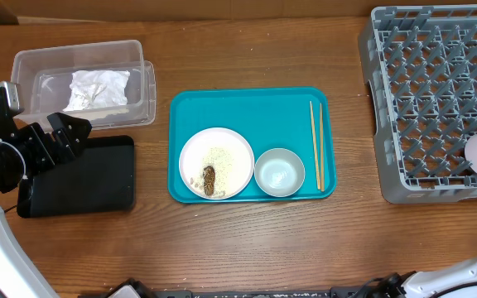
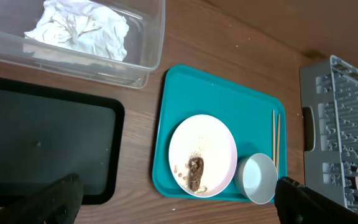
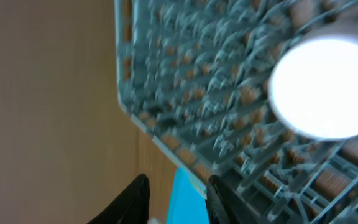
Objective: Sort waste into correct bins and load items into the dishwasher
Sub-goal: 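Return the right gripper to the small white bowl on the tray, then grasp the small white bowl rim with the right gripper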
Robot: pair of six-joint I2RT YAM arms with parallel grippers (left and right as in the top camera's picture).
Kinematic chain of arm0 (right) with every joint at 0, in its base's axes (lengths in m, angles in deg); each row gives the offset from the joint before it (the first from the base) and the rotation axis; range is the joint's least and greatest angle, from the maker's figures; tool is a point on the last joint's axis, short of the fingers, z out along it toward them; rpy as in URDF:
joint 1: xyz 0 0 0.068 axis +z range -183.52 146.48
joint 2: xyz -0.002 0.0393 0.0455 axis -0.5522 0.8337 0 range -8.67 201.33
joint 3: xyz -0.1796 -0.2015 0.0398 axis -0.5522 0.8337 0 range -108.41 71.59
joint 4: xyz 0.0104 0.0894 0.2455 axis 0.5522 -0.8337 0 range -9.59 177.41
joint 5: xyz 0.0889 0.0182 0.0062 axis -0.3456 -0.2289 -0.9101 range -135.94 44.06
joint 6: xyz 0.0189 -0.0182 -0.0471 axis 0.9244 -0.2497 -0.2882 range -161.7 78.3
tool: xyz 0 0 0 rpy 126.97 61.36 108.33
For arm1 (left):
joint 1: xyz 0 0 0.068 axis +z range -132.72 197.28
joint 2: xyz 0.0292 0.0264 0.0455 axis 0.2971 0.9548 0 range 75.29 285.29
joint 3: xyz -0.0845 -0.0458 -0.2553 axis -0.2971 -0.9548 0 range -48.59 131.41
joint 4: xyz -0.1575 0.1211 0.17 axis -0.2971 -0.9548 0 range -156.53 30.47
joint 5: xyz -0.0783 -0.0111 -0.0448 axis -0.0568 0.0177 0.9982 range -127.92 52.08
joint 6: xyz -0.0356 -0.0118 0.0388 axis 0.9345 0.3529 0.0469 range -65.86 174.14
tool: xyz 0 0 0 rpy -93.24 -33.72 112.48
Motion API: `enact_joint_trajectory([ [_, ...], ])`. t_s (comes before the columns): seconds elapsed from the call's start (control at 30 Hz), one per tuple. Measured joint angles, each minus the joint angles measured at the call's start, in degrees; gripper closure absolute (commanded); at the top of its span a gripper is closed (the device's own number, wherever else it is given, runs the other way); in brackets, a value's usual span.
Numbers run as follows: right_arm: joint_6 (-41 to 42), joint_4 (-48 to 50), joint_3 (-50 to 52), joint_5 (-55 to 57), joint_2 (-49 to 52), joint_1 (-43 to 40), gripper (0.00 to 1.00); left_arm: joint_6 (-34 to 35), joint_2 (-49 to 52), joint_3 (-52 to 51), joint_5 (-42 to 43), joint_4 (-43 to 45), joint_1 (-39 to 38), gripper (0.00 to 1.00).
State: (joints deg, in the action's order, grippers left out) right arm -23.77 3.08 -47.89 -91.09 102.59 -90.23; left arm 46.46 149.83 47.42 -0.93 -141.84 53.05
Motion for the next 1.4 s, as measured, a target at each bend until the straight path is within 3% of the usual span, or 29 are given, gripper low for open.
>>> enact_joint_trajectory([
  [0.33,-14.88,-10.91,0.04,-3.63,-7.19,18.75,0.69,0.0,0.0,0.02,0.0,0.0,0.0,0.0],
  [0.6,-18.1,-12.61,0.31,8.72,-9.03,42.25,0.69,0.0,0.0,0.0,0.0,0.0,0.0,0.0],
  [0.83,-7.23,-9.49,3.87,26.71,-9.03,66.77,0.65,0.0,0.0,0.0,0.0,-0.02,0.0,0.0],
  [0.93,-0.66,-4.87,8.31,34.27,-9.03,76.32,0.55,0.0,0.0,0.0,0.0,0.0,0.0,0.0],
  [1.03,5.03,1.84,14.38,39.23,-9.07,83.62,0.55,0.0,0.0,0.02,0.02,0.0,0.0,0.0],
  [1.2,15.39,11.52,25.68,43.28,-8.98,90.86,0.57,0.0,0.0,0.0,0.02,0.0,0.0,0.0],
  [1.4,28.79,22.99,35.8,44.96,-8.74,92.87,0.57,0.0,0.0,0.0,0.0,0.0,0.0,0.0],
])
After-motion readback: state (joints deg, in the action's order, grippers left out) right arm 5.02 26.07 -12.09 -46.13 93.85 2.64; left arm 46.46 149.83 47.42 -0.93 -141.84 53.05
